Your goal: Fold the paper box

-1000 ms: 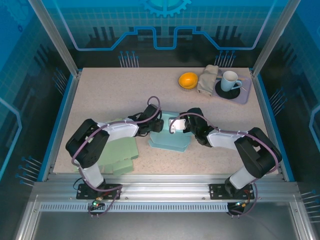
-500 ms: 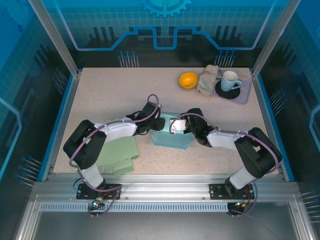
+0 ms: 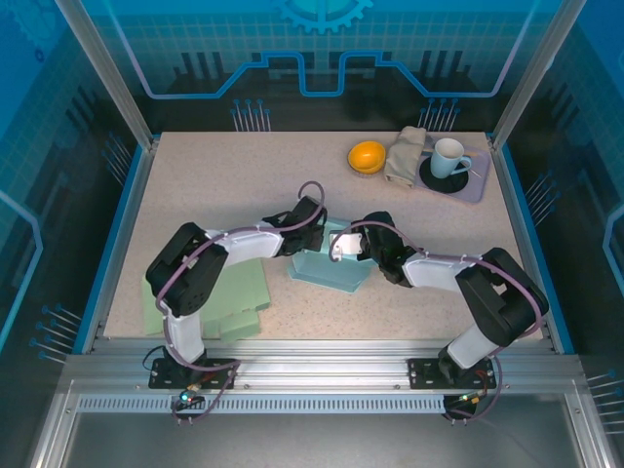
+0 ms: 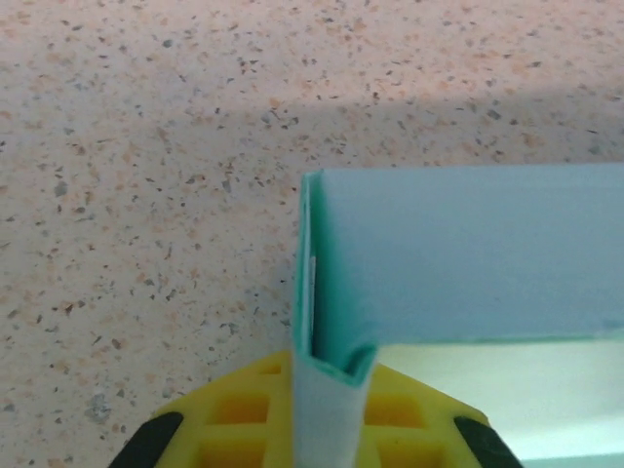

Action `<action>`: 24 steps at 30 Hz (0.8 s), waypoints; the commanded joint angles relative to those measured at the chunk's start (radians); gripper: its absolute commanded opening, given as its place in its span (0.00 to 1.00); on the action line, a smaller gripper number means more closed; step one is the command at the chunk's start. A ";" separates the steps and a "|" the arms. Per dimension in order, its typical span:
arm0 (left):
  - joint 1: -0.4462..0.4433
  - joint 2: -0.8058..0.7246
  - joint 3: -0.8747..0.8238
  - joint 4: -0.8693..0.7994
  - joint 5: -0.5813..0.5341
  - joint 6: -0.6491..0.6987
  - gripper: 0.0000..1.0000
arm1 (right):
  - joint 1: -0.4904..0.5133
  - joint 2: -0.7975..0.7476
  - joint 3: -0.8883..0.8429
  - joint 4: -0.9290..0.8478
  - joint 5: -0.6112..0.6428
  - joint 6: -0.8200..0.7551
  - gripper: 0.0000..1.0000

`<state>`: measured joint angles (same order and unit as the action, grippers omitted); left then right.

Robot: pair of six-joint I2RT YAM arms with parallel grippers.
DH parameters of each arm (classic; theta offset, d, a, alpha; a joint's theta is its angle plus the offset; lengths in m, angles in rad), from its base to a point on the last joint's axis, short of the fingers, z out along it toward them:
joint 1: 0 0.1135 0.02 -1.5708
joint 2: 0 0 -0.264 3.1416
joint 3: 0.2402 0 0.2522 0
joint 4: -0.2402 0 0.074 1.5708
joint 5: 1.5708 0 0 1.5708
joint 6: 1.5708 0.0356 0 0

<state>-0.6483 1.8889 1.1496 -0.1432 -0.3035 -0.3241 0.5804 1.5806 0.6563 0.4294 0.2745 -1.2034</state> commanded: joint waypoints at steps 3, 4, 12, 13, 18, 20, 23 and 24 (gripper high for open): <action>0.013 0.050 0.024 -0.151 -0.306 -0.107 0.00 | 0.017 0.030 -0.025 -0.088 0.005 -0.011 0.00; 0.013 0.049 0.018 -0.154 -0.315 -0.118 0.00 | 0.017 0.030 -0.025 -0.087 0.005 -0.010 0.00; 0.014 0.041 0.023 -0.163 -0.279 -0.147 0.07 | 0.018 0.035 -0.025 -0.083 0.003 0.007 0.00; 0.014 0.038 0.020 -0.150 -0.256 -0.140 0.10 | 0.018 0.036 -0.025 -0.084 0.003 0.007 0.00; 0.015 -0.001 0.022 -0.144 -0.133 -0.117 0.26 | 0.018 0.038 -0.024 -0.089 0.006 0.012 0.00; 0.016 -0.015 0.031 -0.169 -0.104 -0.126 0.30 | 0.017 0.039 -0.021 -0.090 0.007 0.015 0.00; 0.016 -0.033 0.029 -0.181 -0.058 -0.132 0.34 | 0.017 0.041 -0.018 -0.087 0.012 0.023 0.00; 0.017 -0.041 0.020 -0.178 -0.042 -0.134 0.35 | 0.017 0.042 -0.016 -0.085 0.016 0.030 0.00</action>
<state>-0.6598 1.8851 1.1755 -0.2451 -0.3553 -0.4328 0.5850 1.5974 0.6567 0.4549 0.2768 -1.1812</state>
